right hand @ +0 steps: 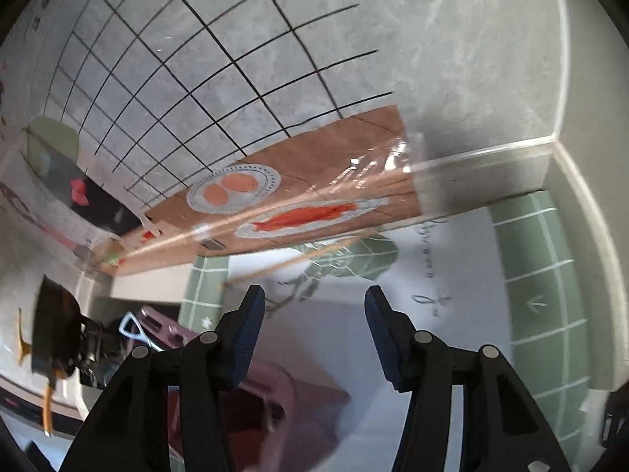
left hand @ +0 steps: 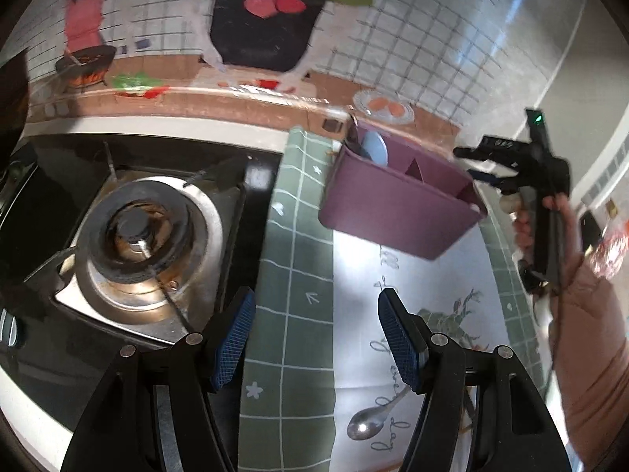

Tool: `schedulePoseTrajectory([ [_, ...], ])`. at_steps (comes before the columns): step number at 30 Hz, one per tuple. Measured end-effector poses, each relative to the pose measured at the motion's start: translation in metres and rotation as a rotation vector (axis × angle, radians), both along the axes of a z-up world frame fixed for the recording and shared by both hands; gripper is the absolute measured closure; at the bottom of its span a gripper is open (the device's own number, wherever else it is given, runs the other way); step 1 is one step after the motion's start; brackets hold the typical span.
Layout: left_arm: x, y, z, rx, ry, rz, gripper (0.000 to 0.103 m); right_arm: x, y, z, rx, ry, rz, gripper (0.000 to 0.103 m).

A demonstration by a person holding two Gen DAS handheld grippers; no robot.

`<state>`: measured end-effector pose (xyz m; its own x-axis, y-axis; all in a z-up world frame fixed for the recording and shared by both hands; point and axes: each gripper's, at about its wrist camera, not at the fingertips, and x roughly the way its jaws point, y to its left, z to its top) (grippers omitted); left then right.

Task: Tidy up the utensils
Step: 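Grasp the black-handled metal spoon with the right tool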

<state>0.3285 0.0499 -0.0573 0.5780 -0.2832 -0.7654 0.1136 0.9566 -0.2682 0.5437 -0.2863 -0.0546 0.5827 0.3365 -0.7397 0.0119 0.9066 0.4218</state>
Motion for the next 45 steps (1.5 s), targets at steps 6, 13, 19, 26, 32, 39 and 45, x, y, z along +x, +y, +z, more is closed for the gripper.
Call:
schedulePoseTrajectory([
  [6,-0.007,-0.025,-0.025,0.026,0.063,-0.149,0.037,-0.071,-0.005,0.022,-0.116,-0.072,0.020,0.051],
  [13,-0.042,-0.060,-0.042,0.086,0.067,-0.376,0.037,-0.190,0.036,0.024,-0.401,-0.153,0.179,0.020],
  [19,-0.069,-0.074,-0.048,0.149,0.056,-0.494,0.037,-0.252,0.075,-0.019,-0.481,-0.078,0.321,0.023],
  [26,-0.078,-0.052,-0.043,0.145,0.048,-0.457,0.037,-0.267,0.111,-0.068,-0.484,0.048,0.396,0.065],
  [32,-0.085,-0.050,-0.044,0.156,0.043,-0.482,0.037,-0.267,0.112,-0.076,-0.528,0.069,0.361,0.092],
  [39,-0.082,-0.068,-0.048,0.194,0.053,-0.584,0.046,-0.277,0.085,-0.052,-0.407,0.037,0.274,0.093],
  [45,-0.046,-0.111,-0.040,0.182,0.105,-0.719,0.072,-0.282,0.061,-0.020,-0.286,-0.023,0.188,0.094],
])
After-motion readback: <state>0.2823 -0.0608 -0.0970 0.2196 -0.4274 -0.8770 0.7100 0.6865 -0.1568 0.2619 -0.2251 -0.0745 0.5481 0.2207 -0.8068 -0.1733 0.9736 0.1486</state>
